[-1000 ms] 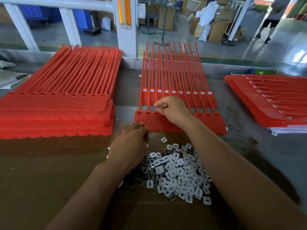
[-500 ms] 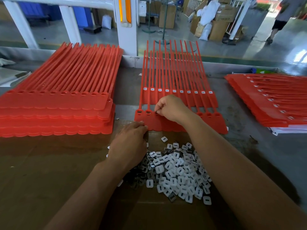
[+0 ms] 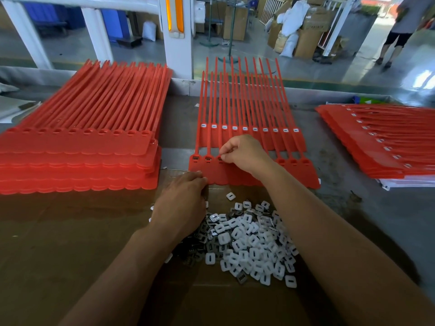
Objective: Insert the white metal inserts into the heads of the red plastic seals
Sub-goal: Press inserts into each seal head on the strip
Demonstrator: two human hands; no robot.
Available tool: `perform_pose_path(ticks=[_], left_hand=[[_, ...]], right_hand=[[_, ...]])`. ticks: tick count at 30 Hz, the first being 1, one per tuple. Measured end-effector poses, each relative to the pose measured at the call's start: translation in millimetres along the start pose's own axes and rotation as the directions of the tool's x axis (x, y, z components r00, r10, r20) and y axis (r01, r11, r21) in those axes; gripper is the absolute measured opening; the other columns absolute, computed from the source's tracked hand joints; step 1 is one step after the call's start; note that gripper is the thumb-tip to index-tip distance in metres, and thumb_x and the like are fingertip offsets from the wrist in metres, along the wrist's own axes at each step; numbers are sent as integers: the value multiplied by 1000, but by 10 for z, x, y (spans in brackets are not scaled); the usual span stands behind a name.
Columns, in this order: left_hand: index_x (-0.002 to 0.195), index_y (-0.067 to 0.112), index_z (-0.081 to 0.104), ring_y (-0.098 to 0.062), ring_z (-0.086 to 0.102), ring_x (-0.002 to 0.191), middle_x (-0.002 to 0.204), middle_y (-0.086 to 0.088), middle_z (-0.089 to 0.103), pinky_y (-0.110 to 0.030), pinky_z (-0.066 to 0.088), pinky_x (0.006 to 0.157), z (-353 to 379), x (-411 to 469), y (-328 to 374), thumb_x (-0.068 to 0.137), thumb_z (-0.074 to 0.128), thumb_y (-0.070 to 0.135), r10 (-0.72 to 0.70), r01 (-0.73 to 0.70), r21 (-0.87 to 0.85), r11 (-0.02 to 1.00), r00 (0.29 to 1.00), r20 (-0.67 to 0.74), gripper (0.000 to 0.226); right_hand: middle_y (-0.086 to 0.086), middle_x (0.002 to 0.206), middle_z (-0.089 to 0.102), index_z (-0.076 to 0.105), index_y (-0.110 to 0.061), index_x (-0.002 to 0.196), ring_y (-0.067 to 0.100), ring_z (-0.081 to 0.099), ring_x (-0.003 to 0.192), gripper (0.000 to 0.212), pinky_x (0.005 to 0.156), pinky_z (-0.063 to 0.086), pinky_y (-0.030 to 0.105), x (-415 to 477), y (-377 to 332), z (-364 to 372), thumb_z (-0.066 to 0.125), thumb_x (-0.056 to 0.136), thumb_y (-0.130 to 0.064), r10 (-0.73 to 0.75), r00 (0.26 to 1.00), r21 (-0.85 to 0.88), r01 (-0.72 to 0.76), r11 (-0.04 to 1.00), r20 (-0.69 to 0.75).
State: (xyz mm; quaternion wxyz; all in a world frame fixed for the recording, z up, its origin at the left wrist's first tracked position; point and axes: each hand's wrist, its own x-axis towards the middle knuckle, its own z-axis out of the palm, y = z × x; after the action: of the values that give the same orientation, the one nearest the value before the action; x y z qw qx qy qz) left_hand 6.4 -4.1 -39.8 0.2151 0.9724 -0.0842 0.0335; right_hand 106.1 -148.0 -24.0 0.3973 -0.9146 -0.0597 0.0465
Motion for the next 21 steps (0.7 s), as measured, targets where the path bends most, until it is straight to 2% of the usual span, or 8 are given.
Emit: perform_pose_path(ticks=[3,6,9,12,14,17,21], left_hand=[[133,19,47,-14,31,133,145,4,36,-29,26,107,-2,-1,1,87,44,11,1,-1,5,1000,1000,3,47],[134,18,46,-14,31,133,145,3,36,-29,25,108,0,-2,0,86,45,10,4,-4,8,1000,1000,4,48],[133,17,48,-15,32,133,145,2,37,-29,24,109,2,-2,2,86,46,9,6,-6,3,1000,1000,2,47],[133,16,47,-15,31,134,146,2,36,-30,23,111,6,6,-2,85,46,9,-1,1,1,1000,1000,15,49],[134,16,46,-14,29,134,146,3,35,-30,22,112,11,13,-4,85,46,9,-7,7,3,1000,1000,22,50],[134,16,46,-14,29,135,146,3,35,-30,22,112,18,19,0,84,46,9,-26,26,-14,1000,1000,15,50],[133,16,47,-14,29,135,146,4,35,-31,24,112,20,13,-4,83,49,9,-26,26,-21,999,1000,14,51]], right_hand=[[-17,76,56,67,-18,86,-6,51,73,8,58,36,3,-142,4,-65,66,83,-11,-94,996,29,93,995,12],[-21,75,56,63,-26,80,-8,52,71,11,55,37,0,-335,-21,-143,67,83,-16,-166,982,-38,170,985,92],[-17,83,61,65,-28,82,-6,56,77,9,63,40,9,-520,-52,-212,68,83,-20,-160,951,-97,191,977,264],[-18,87,63,67,-28,87,-6,57,83,9,74,44,11,-658,-66,-254,68,82,-20,-144,889,-152,231,961,435],[-19,86,64,69,-26,89,-6,58,85,9,78,45,12,-715,-66,-265,69,81,-20,-134,855,-183,256,949,500],[-17,85,65,71,-25,90,-4,59,82,11,73,46,12,-749,-56,-248,70,80,-19,-123,841,-210,269,940,527],[-19,74,60,68,-27,79,-5,56,72,8,64,40,10,-763,-46,-201,71,79,-19,-115,850,-259,282,924,514]])
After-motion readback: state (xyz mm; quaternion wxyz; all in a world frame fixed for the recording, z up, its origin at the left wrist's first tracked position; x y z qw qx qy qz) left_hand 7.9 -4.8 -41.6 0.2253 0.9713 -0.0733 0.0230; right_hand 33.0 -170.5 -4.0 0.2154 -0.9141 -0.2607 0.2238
